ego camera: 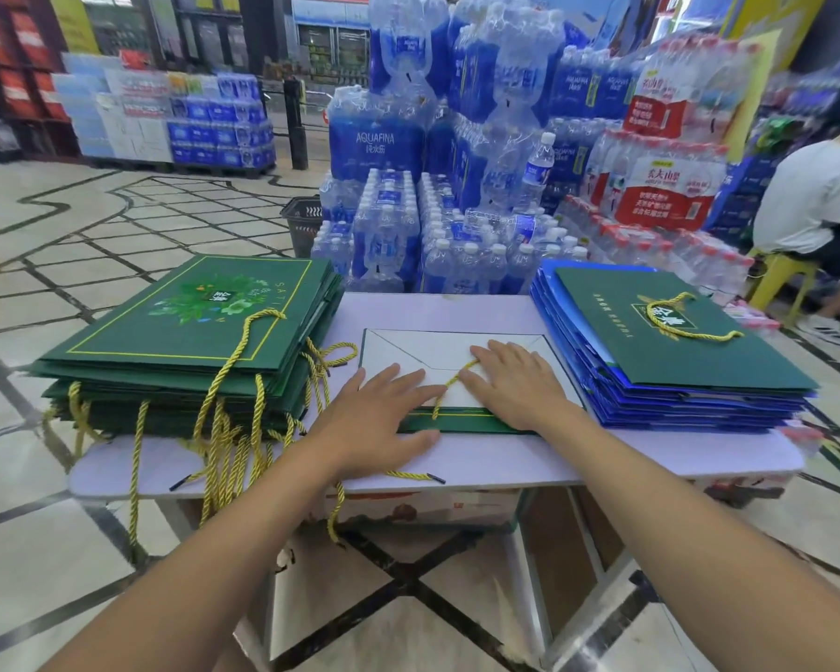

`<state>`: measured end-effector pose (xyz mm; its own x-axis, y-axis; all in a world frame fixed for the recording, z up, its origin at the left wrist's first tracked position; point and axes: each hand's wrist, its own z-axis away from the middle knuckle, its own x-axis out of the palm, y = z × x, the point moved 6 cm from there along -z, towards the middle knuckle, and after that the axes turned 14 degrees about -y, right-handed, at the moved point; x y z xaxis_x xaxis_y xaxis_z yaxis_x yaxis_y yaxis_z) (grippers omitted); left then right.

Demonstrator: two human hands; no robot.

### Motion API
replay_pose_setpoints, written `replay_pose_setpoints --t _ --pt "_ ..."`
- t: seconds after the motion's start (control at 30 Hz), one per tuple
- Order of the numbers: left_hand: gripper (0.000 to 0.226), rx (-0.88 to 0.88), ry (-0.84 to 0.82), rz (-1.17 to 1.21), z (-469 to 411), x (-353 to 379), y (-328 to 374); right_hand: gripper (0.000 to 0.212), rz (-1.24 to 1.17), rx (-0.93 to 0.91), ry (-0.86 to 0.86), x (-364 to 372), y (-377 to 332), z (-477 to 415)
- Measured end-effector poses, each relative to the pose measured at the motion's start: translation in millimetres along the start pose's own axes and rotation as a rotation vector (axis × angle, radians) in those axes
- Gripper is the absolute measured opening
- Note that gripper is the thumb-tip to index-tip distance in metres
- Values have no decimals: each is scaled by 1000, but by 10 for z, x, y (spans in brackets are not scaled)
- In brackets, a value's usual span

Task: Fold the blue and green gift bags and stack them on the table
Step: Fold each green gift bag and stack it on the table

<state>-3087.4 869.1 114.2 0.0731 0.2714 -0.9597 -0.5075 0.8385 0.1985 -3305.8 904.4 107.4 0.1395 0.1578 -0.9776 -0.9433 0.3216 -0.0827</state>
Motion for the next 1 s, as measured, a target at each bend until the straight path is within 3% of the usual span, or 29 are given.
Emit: replay_pose_setpoints --t 0.1,0.27,0.37,0.43,0.5,0.57,0.63,0.73,0.87,0.93,1.0 --pt "71 1 -25 31 -15 -18 -23 68 -26 -12 -3 -33 -6 25" --pt "65 21 -35 -21 12 -117 1 61 -148 -154 141 -270 -77 227" --pt "55 41 9 -101 50 -241 96 65 -217 -355 24 -372 -231 479" --pt "42 44 60 -148 60 -341 151 75 -91 -404 -29 -366 -257 617" --pt "31 -6 107 -200 54 -461 149 68 39 -426 0 -358 -228 691" --pt "22 -59 205 -324 48 -646 156 48 108 -428 60 -399 -218 735" --pt "27 -73 323 -395 102 -885 210 37 153 -366 132 -496 -221 776" --pt "35 -61 383 -297 186 -1122 234 38 162 -290 163 -634 -196 780" --pt "40 -133 97 -97 12 -819 86 67 83 -236 -50 -469 -88 651" --pt "52 -183 -53 -74 -56 -535 -8 68 110 -194 -70 -365 -28 587" --pt "58 -218 -101 -88 -66 -361 -83 63 155 -177 -43 -334 -26 558"
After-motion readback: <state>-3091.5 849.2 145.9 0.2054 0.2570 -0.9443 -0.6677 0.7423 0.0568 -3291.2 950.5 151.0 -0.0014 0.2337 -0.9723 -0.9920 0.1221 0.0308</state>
